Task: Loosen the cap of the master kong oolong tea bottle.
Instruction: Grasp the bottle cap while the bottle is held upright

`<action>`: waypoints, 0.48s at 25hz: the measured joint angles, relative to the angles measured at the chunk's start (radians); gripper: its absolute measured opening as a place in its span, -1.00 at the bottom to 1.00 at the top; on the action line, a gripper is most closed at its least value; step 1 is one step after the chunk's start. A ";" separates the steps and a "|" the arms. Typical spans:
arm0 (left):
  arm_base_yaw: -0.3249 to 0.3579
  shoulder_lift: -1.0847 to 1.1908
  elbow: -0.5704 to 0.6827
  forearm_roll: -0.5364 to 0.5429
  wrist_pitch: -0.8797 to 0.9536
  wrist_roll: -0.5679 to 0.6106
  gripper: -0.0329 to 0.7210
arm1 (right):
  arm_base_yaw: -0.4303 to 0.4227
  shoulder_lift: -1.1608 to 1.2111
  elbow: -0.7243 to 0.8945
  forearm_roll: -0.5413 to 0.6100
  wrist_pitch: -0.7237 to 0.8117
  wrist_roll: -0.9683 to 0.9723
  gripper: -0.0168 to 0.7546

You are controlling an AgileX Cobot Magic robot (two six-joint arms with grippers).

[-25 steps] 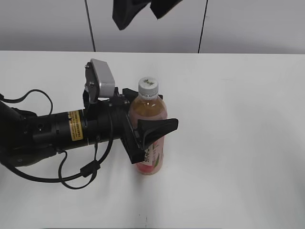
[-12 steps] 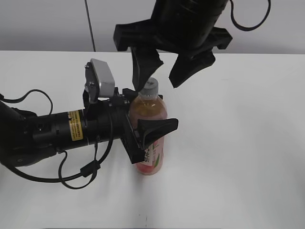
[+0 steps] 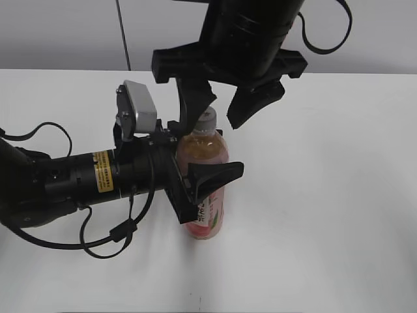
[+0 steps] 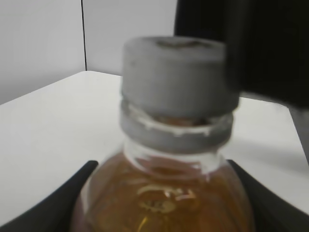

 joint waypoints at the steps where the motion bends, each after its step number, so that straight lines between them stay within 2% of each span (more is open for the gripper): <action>1: 0.000 0.000 0.000 0.000 0.000 0.000 0.30 | 0.000 0.000 0.000 -0.001 0.000 0.000 0.32; 12: 0.000 0.000 0.000 0.012 -0.002 0.000 0.30 | 0.002 0.002 -0.048 -0.004 -0.010 -0.010 0.32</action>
